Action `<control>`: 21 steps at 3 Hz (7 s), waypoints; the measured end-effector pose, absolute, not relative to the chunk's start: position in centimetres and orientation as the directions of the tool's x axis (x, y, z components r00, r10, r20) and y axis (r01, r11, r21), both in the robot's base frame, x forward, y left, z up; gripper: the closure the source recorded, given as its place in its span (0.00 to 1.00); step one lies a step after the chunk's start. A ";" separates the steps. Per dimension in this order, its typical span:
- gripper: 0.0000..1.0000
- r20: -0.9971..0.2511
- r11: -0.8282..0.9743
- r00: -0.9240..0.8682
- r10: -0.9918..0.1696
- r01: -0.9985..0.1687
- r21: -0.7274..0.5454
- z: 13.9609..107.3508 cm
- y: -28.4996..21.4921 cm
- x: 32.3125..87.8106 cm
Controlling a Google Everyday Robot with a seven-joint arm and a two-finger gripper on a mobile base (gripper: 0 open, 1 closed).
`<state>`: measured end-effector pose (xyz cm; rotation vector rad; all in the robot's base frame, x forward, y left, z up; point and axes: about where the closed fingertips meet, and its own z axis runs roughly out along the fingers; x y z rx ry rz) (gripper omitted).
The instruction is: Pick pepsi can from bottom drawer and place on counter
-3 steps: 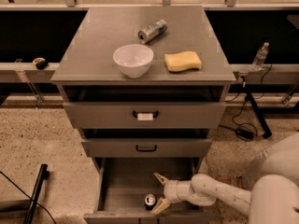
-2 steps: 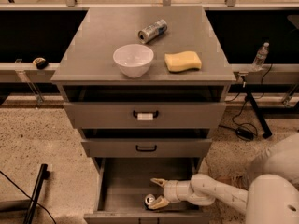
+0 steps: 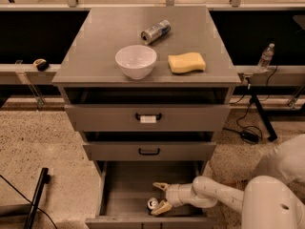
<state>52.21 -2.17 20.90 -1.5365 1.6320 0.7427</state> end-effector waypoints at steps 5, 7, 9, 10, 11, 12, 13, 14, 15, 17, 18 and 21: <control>0.86 -0.846 0.067 0.003 -0.533 -0.997 -0.045 17.4 -2.6 51.7; 1.00 -0.915 0.099 0.067 -0.399 -0.988 -0.116 19.8 -2.0 51.7; 1.00 -0.935 0.160 0.102 -0.338 -0.973 -0.164 23.3 -3.0 51.3; 1.00 -0.951 0.192 0.143 -0.273 -0.961 -0.200 27.1 -3.3 50.9; 1.00 -0.945 0.210 0.240 -0.223 -0.935 -0.287 33.3 -3.6 50.5; 1.00 -0.916 0.234 0.356 -0.185 -0.889 -0.393 40.3 -4.9 49.8; 1.00 -0.880 0.216 0.437 -0.184 -0.856 -0.470 47.1 -5.6 49.4; 1.00 -0.844 0.160 0.492 -0.215 -0.835 -0.527 53.1 -5.5 49.5; 1.00 -0.809 0.065 0.542 -0.228 -0.820 -0.569 58.0 -3.9 50.0; 1.00 -0.774 -0.023 0.604 -0.188 -0.791 -0.612 61.4 -1.7 50.2; 1.00 -0.775 -0.071 0.613 -0.156 -0.789 -0.610 61.7 -0.6 49.8; 1.00 -0.767 -0.374 0.639 0.066 -0.696 -0.612 69.3 10.3 45.7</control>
Offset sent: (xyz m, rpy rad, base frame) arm -0.0005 -0.0072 -0.0246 -0.0063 0.0273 0.0308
